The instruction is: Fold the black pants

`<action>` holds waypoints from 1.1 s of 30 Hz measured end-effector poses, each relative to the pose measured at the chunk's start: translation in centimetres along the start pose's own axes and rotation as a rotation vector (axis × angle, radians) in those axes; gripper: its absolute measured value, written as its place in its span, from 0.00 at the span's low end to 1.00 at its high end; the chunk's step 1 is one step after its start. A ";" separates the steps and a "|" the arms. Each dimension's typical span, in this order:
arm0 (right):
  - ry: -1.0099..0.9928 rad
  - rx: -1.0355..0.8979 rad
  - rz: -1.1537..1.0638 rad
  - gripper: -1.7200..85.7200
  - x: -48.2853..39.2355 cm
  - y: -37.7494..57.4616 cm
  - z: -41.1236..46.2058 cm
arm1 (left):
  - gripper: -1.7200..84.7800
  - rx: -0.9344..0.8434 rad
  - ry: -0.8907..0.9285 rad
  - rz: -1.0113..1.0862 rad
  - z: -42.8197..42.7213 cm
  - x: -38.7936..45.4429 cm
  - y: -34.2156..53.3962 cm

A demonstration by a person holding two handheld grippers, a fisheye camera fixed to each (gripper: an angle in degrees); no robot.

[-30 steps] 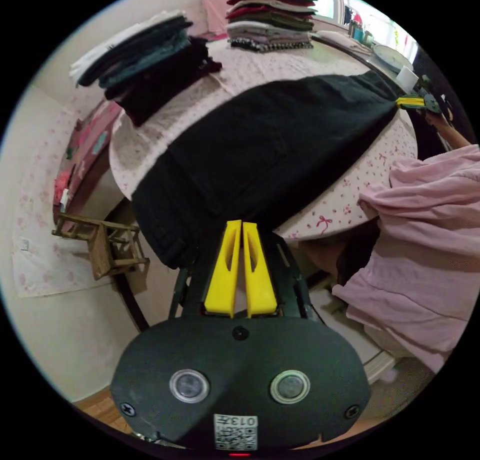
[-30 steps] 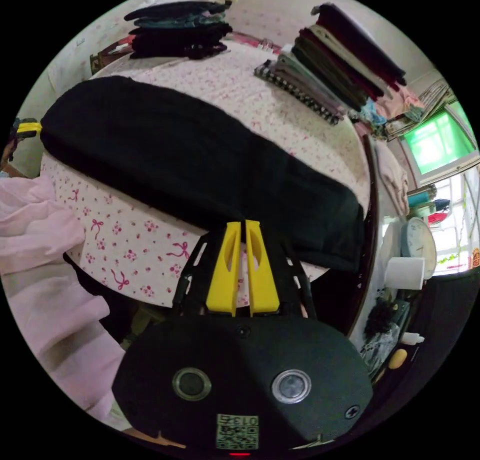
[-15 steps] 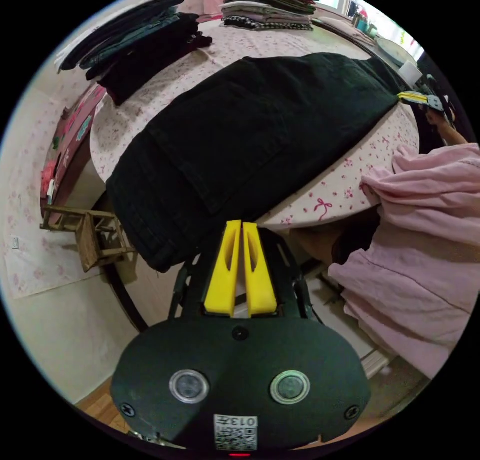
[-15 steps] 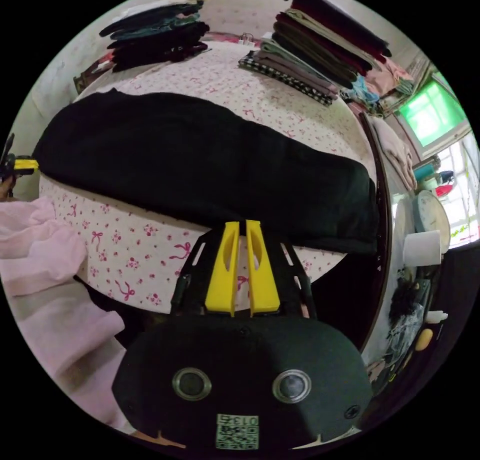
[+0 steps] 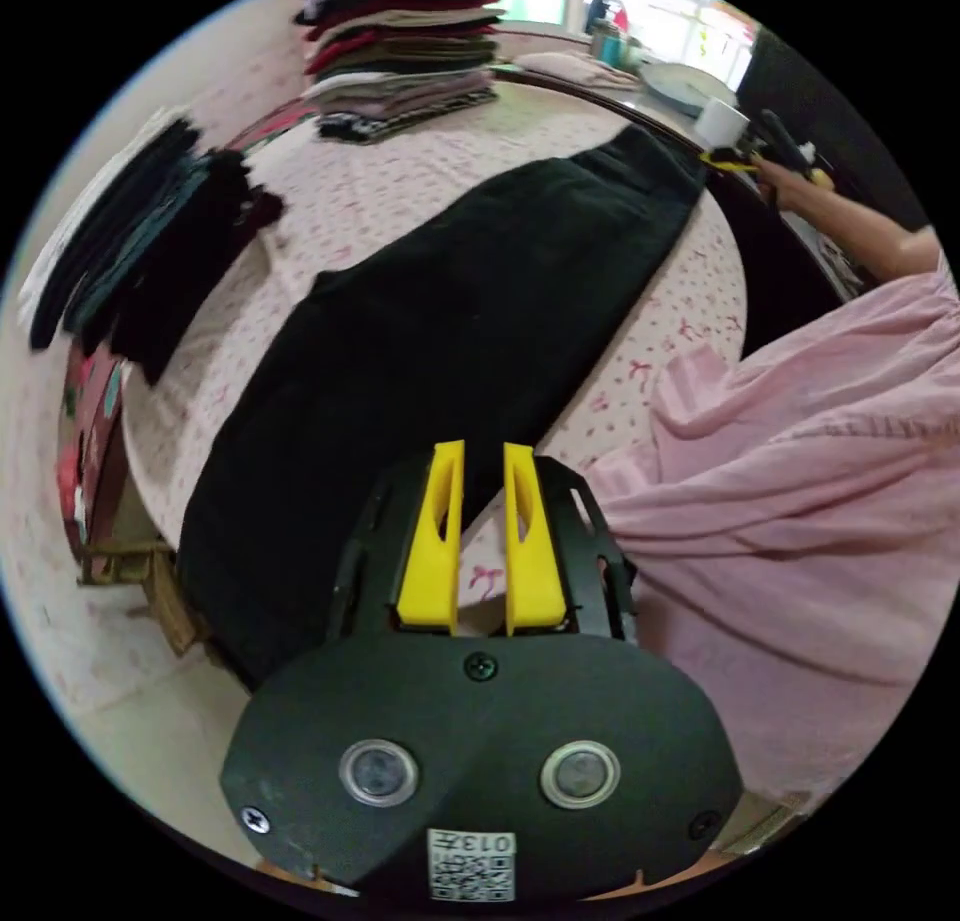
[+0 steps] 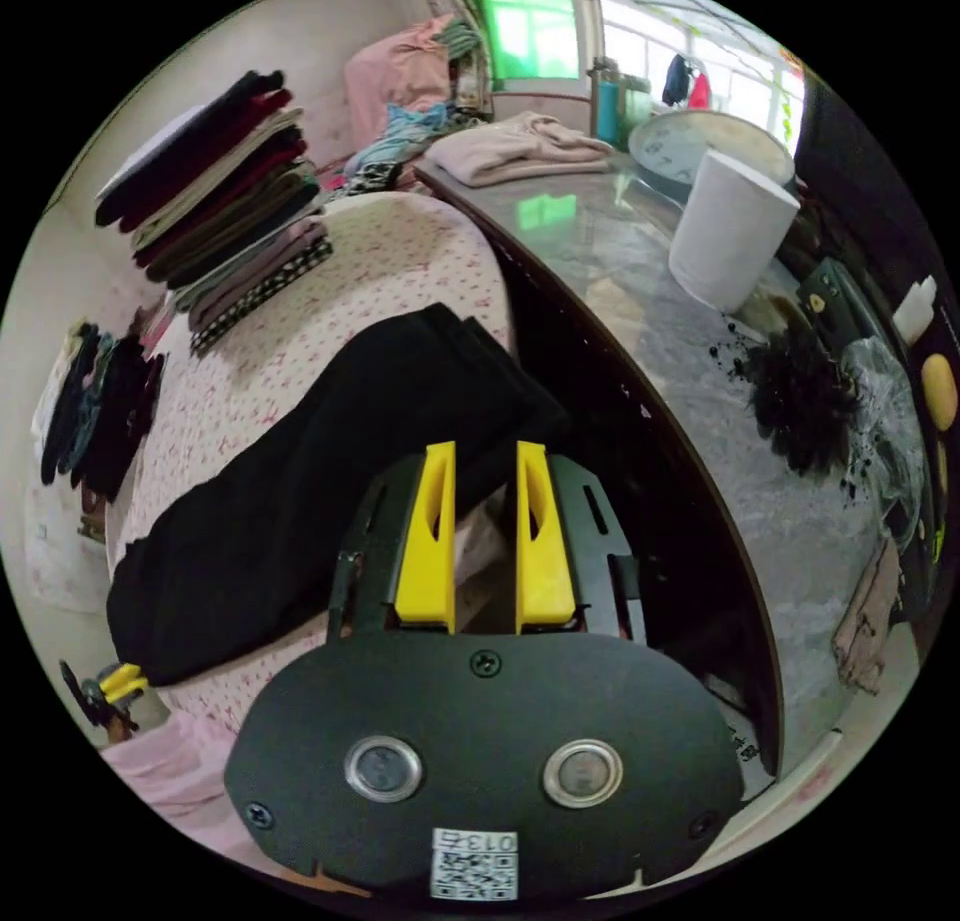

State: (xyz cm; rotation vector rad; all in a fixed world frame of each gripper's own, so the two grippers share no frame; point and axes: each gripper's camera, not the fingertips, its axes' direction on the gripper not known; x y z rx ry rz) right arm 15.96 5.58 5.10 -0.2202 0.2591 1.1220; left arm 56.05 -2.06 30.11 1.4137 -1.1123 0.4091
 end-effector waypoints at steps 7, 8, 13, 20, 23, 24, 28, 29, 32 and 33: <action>-0.070 -0.056 0.075 0.13 4.2 -3.9 3.8 | 0.13 -0.109 0.022 0.204 3.8 4.8 -8.9; -0.061 -0.076 0.059 0.12 4.0 -4.3 4.4 | 0.12 -0.129 0.018 0.211 4.1 5.0 -9.4; -0.053 -0.119 -0.007 0.07 3.2 -5.2 5.6 | 0.08 -0.188 0.110 0.176 4.7 3.9 -11.8; 0.108 0.120 -0.193 0.06 -0.7 -4.3 0.3 | 0.05 -0.132 0.108 0.105 1.7 3.5 -12.9; 0.138 0.058 -0.186 0.06 -1.0 -3.3 3.4 | 0.05 -0.154 0.103 0.104 2.5 3.7 -12.8; 0.145 -0.015 -0.184 0.07 -1.1 -3.1 5.7 | 0.05 -0.175 0.127 0.100 3.2 3.6 -12.7; 0.116 -0.076 -0.101 0.10 -1.7 -2.6 8.9 | 0.04 -0.175 0.163 0.082 2.4 2.5 -11.8; 0.130 -0.071 -0.075 0.10 -2.2 -2.7 8.8 | 0.04 -0.169 0.167 0.080 1.9 2.3 -11.6; 0.184 0.055 -0.058 0.10 -4.2 -2.3 6.7 | 0.03 -0.114 0.162 0.059 -0.9 1.0 -10.1; 0.186 0.121 -0.067 0.09 -5.6 -1.9 5.7 | 0.03 -0.076 0.120 0.034 -2.2 0.2 -9.4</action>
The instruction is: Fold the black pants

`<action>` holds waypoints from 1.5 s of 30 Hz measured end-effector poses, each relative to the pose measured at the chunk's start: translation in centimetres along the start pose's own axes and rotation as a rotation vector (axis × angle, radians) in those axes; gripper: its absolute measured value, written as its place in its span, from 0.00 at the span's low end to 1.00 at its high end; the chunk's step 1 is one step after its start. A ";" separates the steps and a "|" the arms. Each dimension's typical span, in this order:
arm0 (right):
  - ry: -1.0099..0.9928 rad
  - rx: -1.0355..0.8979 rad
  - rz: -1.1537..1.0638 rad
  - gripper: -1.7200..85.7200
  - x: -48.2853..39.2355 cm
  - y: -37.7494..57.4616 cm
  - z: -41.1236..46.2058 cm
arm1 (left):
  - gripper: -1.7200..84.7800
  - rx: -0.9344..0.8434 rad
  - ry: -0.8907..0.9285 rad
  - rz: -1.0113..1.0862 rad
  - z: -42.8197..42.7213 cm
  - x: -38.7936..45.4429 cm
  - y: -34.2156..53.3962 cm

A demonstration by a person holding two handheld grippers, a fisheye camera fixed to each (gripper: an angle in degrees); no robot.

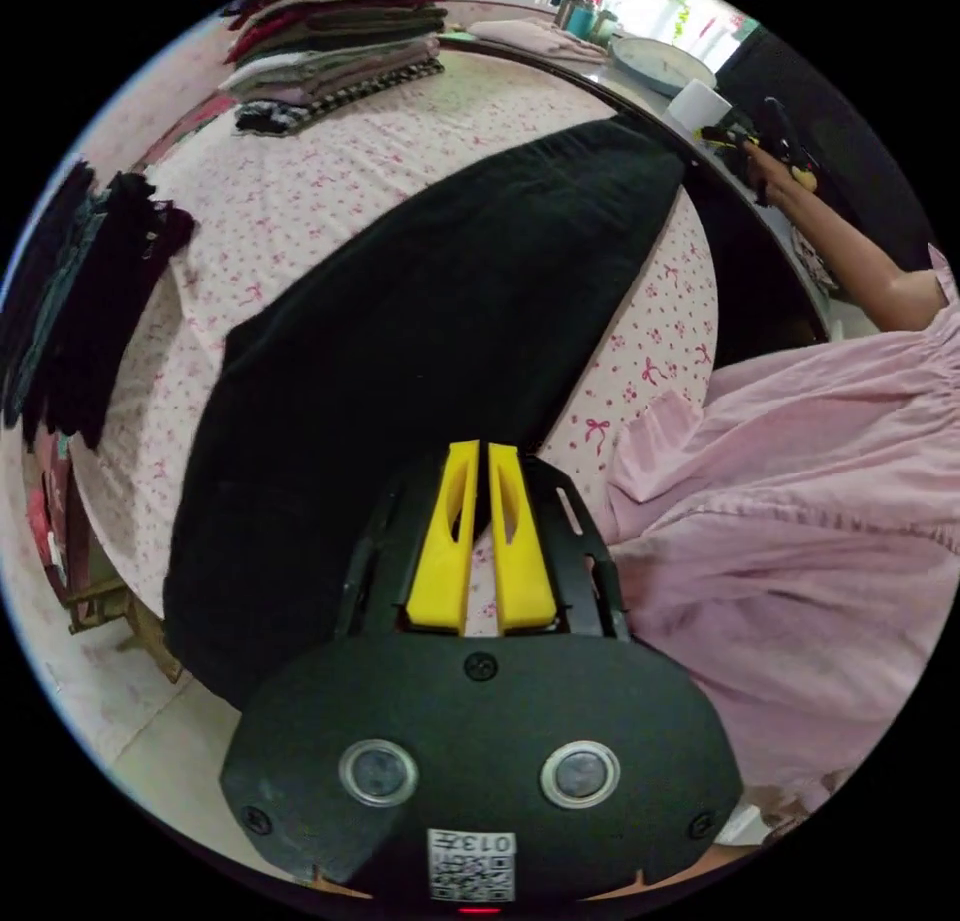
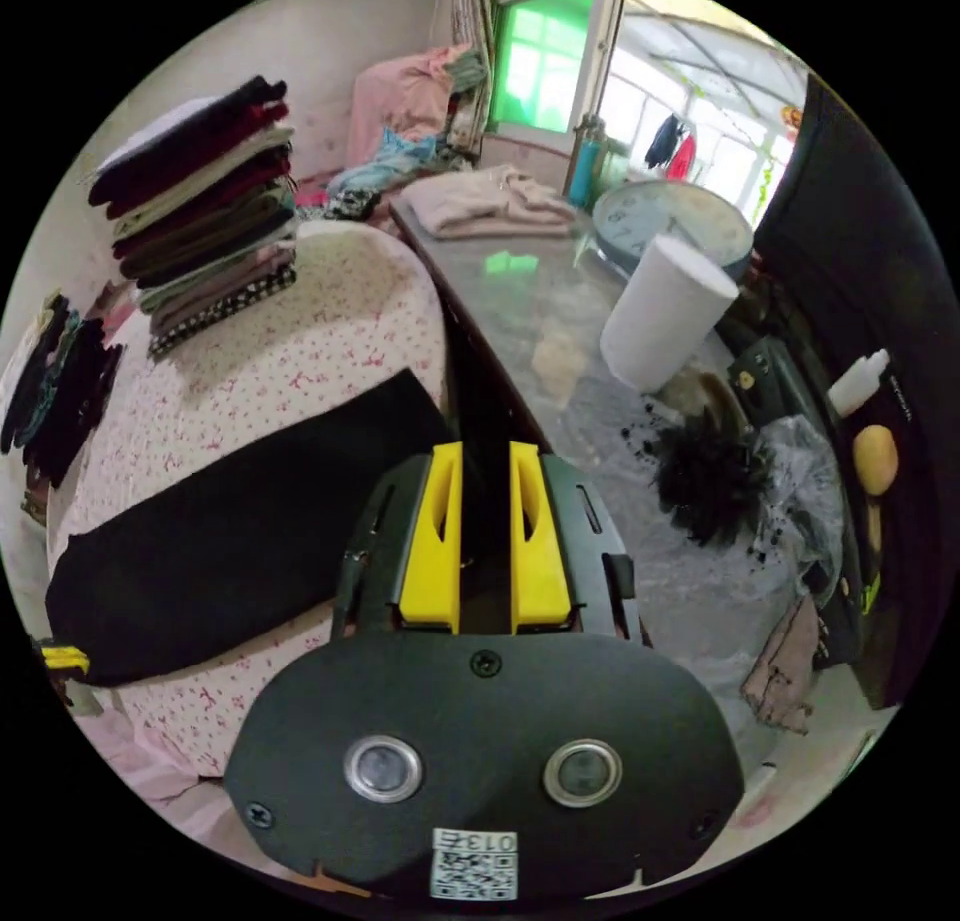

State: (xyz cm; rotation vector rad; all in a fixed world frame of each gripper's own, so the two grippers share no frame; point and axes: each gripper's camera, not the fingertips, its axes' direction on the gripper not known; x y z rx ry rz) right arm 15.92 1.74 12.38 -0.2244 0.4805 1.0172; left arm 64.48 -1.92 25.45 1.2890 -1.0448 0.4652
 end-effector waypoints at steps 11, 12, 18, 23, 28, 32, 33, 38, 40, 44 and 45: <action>-0.537 0.053 -0.677 0.06 -30.9 2.6 -1.0 | 0.02 0.003 -0.002 -0.246 -1.3 -7.2 8.9; -0.597 0.044 -0.759 0.07 -35.1 3.1 -0.9 | 0.02 0.044 -0.058 -0.252 -2.2 -7.3 10.1; -0.824 -0.081 -1.075 0.09 -55.8 5.1 0.3 | 0.02 0.055 -0.332 -0.316 -3.8 -9.9 16.3; -0.893 -0.257 -1.124 0.11 -68.6 5.7 2.7 | 0.02 0.054 -0.435 -0.399 -3.8 -12.9 21.9; -0.830 -0.433 -1.155 0.11 -76.8 8.0 5.6 | 0.02 0.109 -0.431 -0.499 -3.4 -16.6 27.0; -0.780 -0.461 -1.185 0.07 -80.3 10.6 6.7 | 0.02 0.112 -0.399 -0.528 -2.0 -18.7 29.3; -0.801 -0.401 -1.200 0.06 -80.5 10.9 5.8 | 0.02 0.110 -0.382 -0.533 -1.5 -19.2 30.0; -0.800 -0.196 -1.189 0.04 -80.4 12.9 4.1 | 0.02 0.128 -0.298 -0.590 0.5 -21.3 33.0; -0.782 -0.276 -1.143 0.04 -81.5 13.4 6.2 | 0.02 0.138 -0.299 -0.589 0.8 -21.7 34.0; -0.781 -0.202 -1.025 0.03 -81.7 12.2 5.4 | 0.02 0.096 -0.300 -0.589 -0.1 -22.1 35.2; -0.761 -0.151 -1.012 0.03 -81.3 11.9 4.7 | 0.02 0.118 -0.309 -0.613 -0.8 -22.1 35.9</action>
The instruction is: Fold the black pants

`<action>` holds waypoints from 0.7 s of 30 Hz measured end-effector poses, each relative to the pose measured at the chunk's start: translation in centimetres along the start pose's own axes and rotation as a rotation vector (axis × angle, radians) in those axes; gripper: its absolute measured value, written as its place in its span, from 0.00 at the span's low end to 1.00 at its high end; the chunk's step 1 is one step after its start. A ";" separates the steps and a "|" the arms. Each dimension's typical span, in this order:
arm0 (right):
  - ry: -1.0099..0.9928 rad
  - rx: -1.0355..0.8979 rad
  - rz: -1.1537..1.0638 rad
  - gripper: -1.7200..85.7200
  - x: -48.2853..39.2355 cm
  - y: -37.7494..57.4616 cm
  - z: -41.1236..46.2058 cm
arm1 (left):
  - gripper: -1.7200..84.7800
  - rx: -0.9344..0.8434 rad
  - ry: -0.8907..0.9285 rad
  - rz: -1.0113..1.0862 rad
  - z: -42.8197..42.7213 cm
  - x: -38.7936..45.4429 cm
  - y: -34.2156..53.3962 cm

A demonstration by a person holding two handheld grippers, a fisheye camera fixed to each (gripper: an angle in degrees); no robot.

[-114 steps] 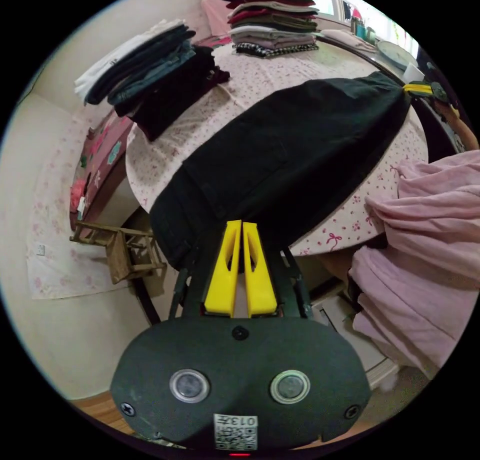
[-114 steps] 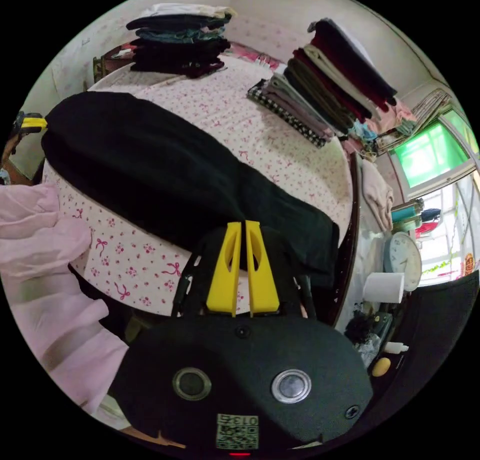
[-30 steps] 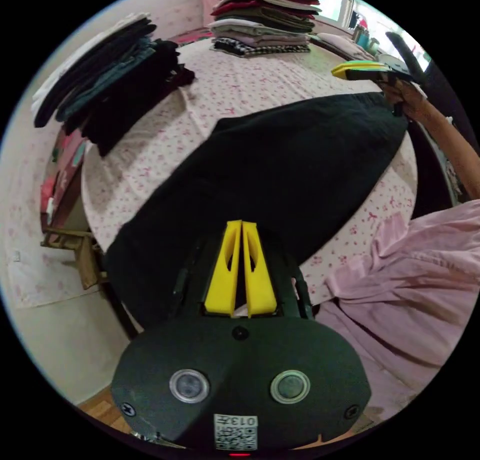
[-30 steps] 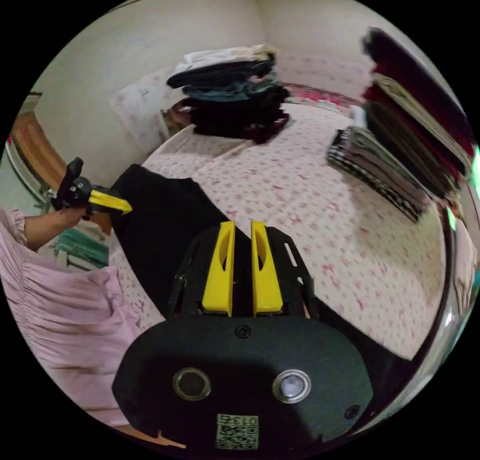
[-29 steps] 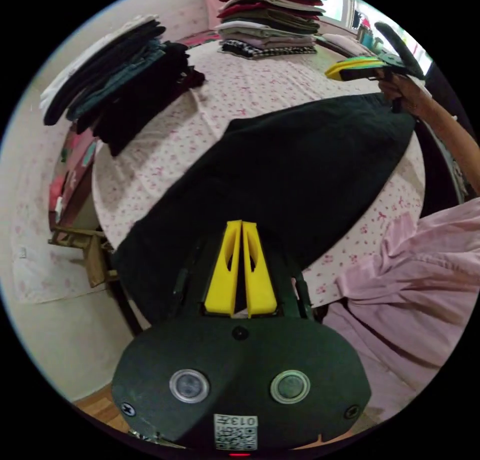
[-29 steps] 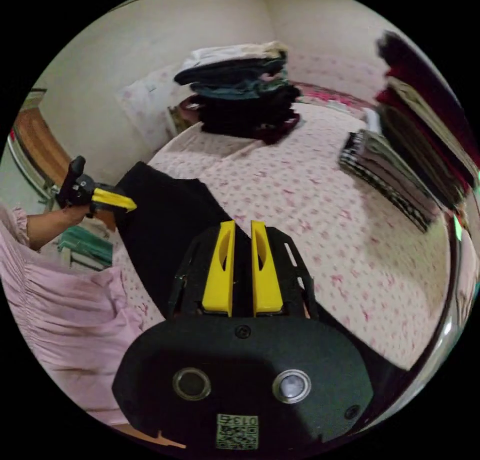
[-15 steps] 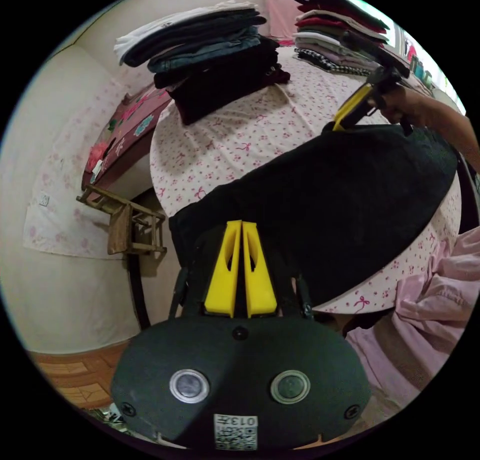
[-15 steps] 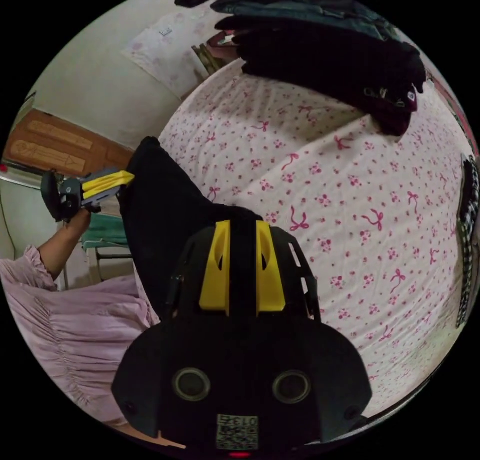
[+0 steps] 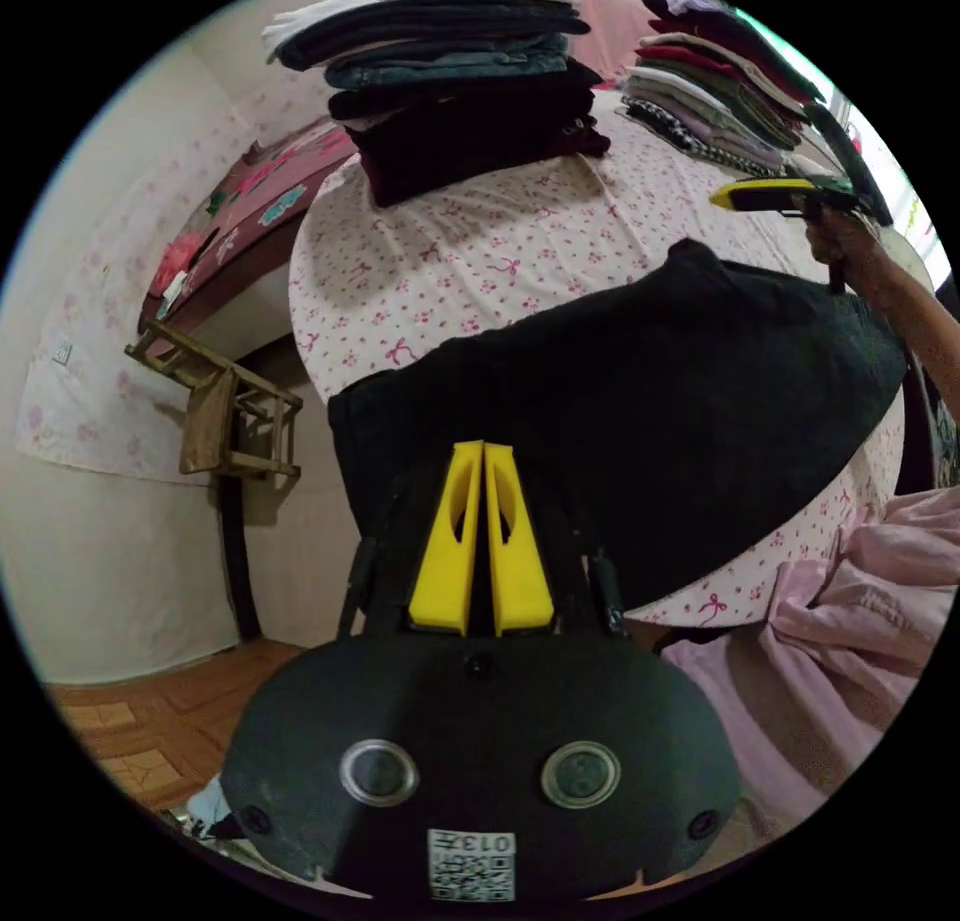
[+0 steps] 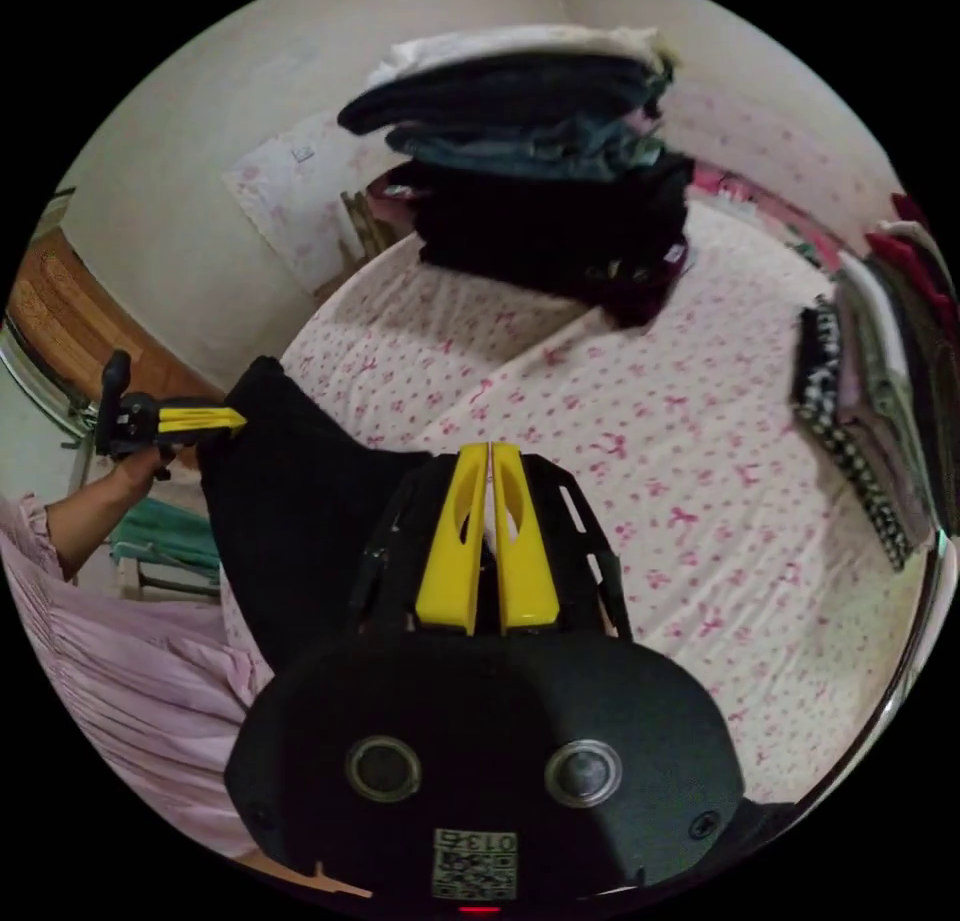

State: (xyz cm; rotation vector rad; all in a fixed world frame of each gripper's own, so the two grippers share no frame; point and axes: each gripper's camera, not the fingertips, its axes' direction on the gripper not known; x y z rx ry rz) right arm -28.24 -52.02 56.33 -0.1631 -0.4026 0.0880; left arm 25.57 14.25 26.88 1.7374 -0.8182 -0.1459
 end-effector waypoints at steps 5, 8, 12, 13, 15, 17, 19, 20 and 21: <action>0.043 0.057 -0.121 0.02 -4.3 1.0 -2.5 | 0.02 0.150 0.087 0.066 -1.4 1.3 -0.9; 0.072 -0.080 -0.242 0.02 -8.6 1.1 1.8 | 0.02 0.134 0.069 0.131 0.3 3.1 -3.2; 0.182 -0.150 -0.193 0.02 -8.9 1.7 4.7 | 0.02 0.043 0.096 0.168 3.4 2.6 -4.3; 0.216 -0.198 -0.128 0.02 -8.3 1.8 4.5 | 0.02 0.040 0.128 0.141 3.1 1.9 -4.2; 0.255 -0.084 -0.068 0.02 -8.2 3.0 0.7 | 0.02 0.055 0.123 0.120 2.1 1.4 -3.6; 0.264 -0.017 -0.080 0.02 -9.1 4.7 -2.3 | 0.02 0.112 0.106 0.132 0.4 1.5 -2.3; 0.247 0.005 -0.098 0.02 -10.6 6.7 -4.4 | 0.02 0.134 0.135 0.164 -0.7 2.7 -0.7; 0.241 0.016 -0.125 0.02 -11.9 8.1 -5.3 | 0.02 0.135 0.154 0.176 -0.8 3.2 -0.4; 0.248 0.012 -0.157 0.02 -13.5 9.6 -5.7 | 0.02 0.131 0.190 0.212 -0.9 4.5 0.2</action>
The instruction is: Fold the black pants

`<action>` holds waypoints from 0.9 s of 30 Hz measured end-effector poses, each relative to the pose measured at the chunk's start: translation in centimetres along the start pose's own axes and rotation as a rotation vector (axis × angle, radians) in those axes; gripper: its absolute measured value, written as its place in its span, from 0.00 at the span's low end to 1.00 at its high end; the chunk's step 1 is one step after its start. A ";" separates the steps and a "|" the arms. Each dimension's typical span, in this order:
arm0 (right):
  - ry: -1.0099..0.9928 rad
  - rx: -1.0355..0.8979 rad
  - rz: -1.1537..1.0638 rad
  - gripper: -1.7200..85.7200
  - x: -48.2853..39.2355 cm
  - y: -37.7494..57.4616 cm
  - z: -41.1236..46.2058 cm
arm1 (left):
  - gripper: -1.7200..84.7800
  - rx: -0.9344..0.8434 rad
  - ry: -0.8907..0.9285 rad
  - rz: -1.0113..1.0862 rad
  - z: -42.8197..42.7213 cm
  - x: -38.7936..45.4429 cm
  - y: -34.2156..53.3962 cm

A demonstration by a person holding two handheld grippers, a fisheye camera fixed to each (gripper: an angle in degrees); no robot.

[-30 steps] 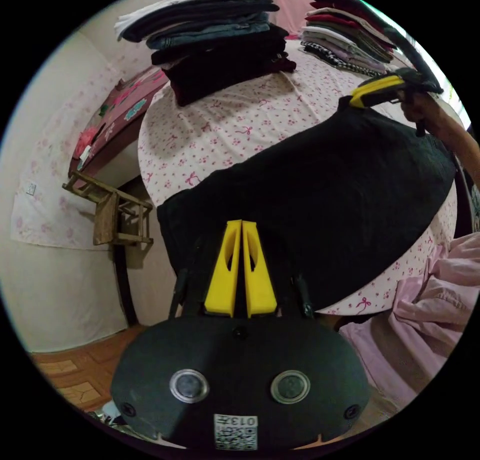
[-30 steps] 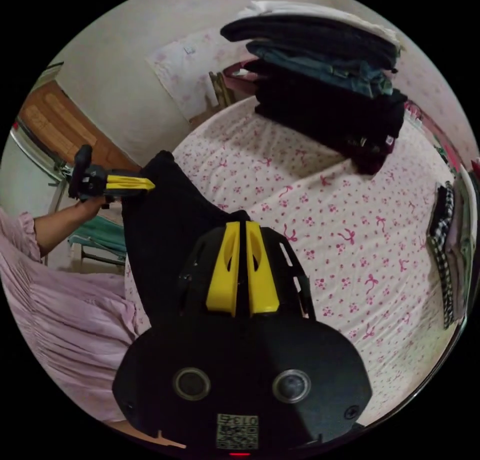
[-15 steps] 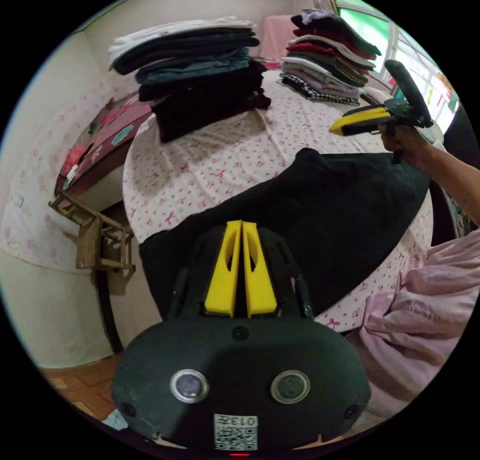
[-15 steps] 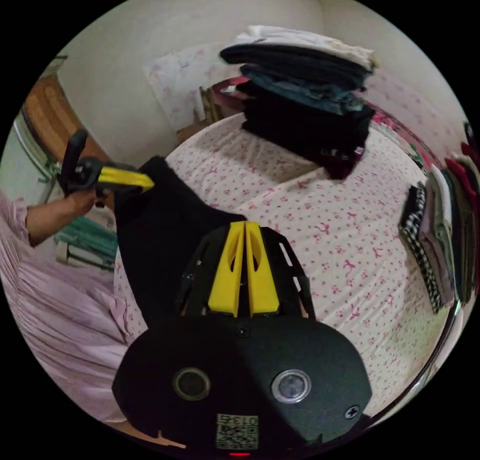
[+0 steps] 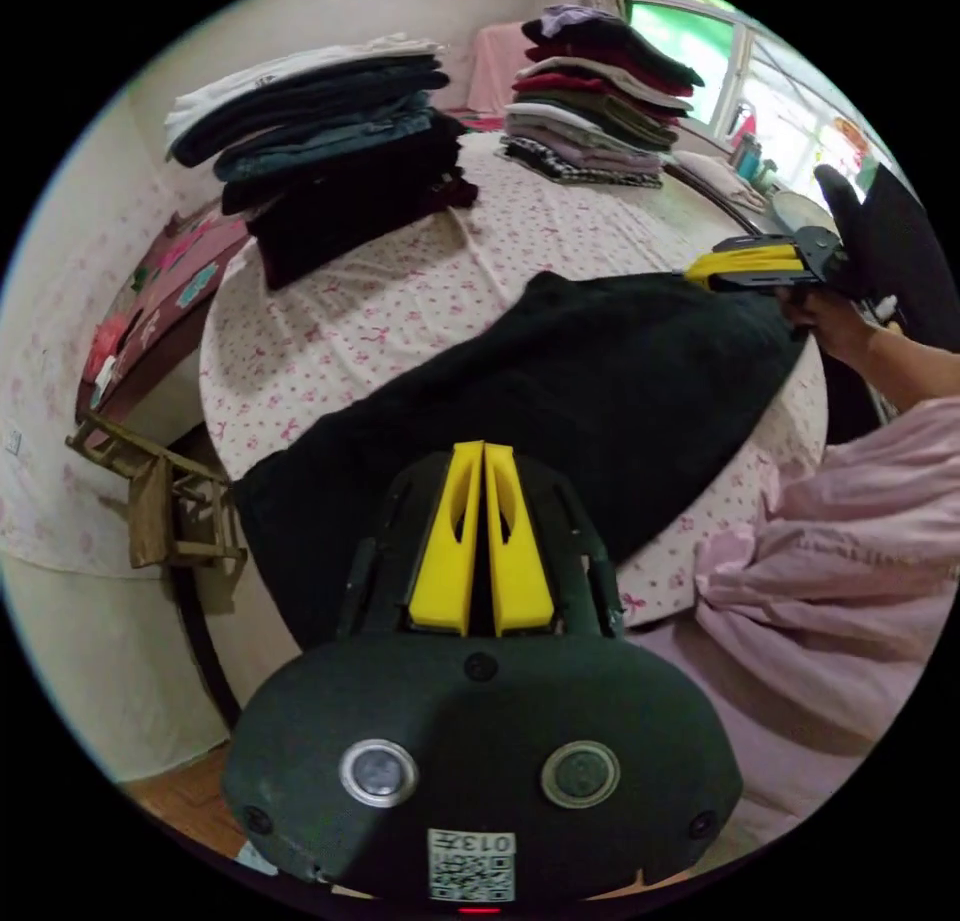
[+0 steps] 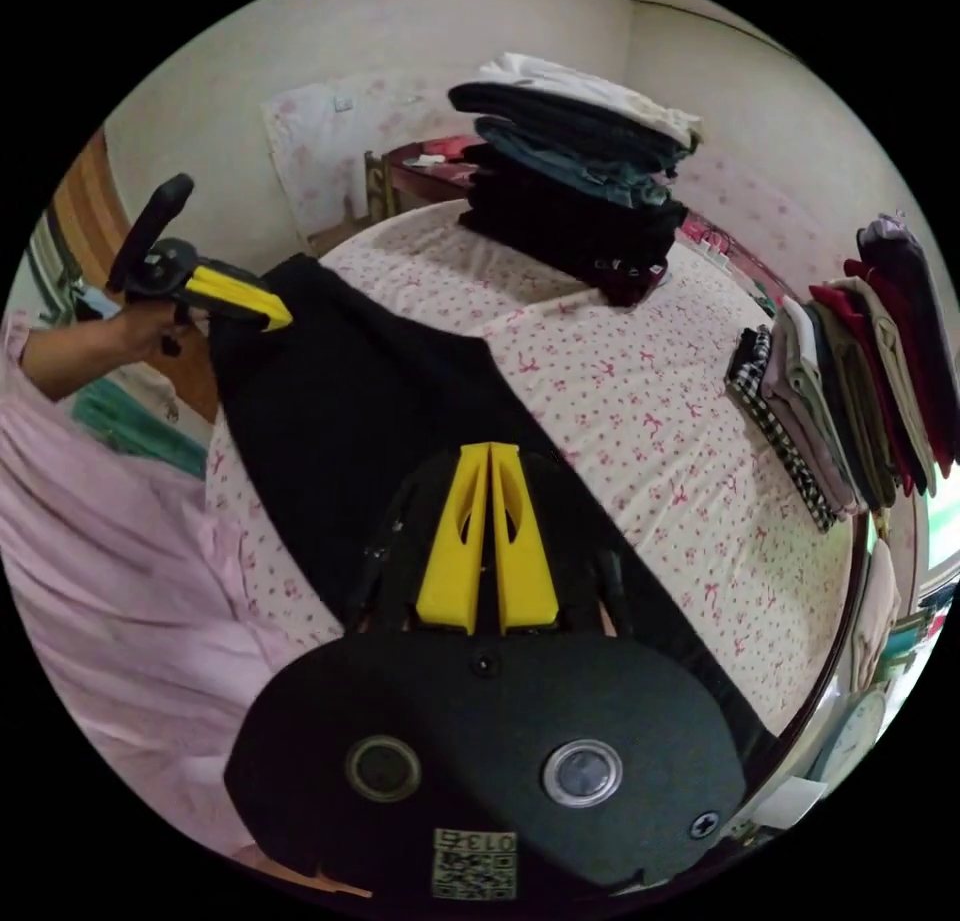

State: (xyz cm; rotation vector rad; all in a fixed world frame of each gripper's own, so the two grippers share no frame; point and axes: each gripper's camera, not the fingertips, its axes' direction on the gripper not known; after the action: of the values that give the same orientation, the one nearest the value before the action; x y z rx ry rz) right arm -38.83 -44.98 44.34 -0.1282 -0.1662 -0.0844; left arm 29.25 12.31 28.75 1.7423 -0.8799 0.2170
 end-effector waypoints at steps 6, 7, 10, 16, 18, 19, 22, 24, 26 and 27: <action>-0.031 -0.238 -0.028 0.02 -5.1 5.0 0.9 | 0.02 -0.068 -0.038 0.121 3.4 5.2 1.0; -0.019 -0.173 -0.017 0.02 -5.2 5.4 0.2 | 0.02 -0.073 -0.025 0.116 3.3 5.3 0.6; -0.044 -0.202 0.038 0.02 -5.0 6.0 -2.5 | 0.02 -0.028 0.063 0.210 1.7 7.0 -0.8; 0.008 -0.127 -0.009 0.02 -7.0 8.2 -7.5 | 0.06 0.029 0.126 0.501 2.0 16.3 -2.6; 0.045 -0.229 -0.003 0.02 -7.2 9.0 -7.4 | 0.04 -0.010 0.098 0.531 3.2 18.3 -3.4; 0.036 -0.285 -0.001 0.02 -7.1 9.2 -7.1 | 0.03 -0.063 0.087 0.554 4.4 19.3 -3.9; 0.033 -0.284 -0.007 0.02 -6.5 10.4 -8.4 | 0.03 -0.032 0.120 0.568 4.4 19.9 -4.7; 0.013 -0.326 0.005 0.02 -5.3 11.0 -10.1 | 0.02 -0.032 0.131 0.580 3.9 20.3 -5.4; 0.032 -0.275 0.047 0.02 -4.1 11.8 -12.3 | 0.02 0.019 0.120 0.581 2.6 20.9 -6.2; 0.069 -0.208 0.086 0.02 -3.1 12.5 -14.1 | 0.02 0.056 0.118 0.566 1.9 21.2 -6.9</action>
State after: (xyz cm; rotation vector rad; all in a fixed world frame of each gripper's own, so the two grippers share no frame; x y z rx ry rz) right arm -38.47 -34.33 28.51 -0.3395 -0.0822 -0.0203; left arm 48.22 1.88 34.52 1.4769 -1.2732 0.7138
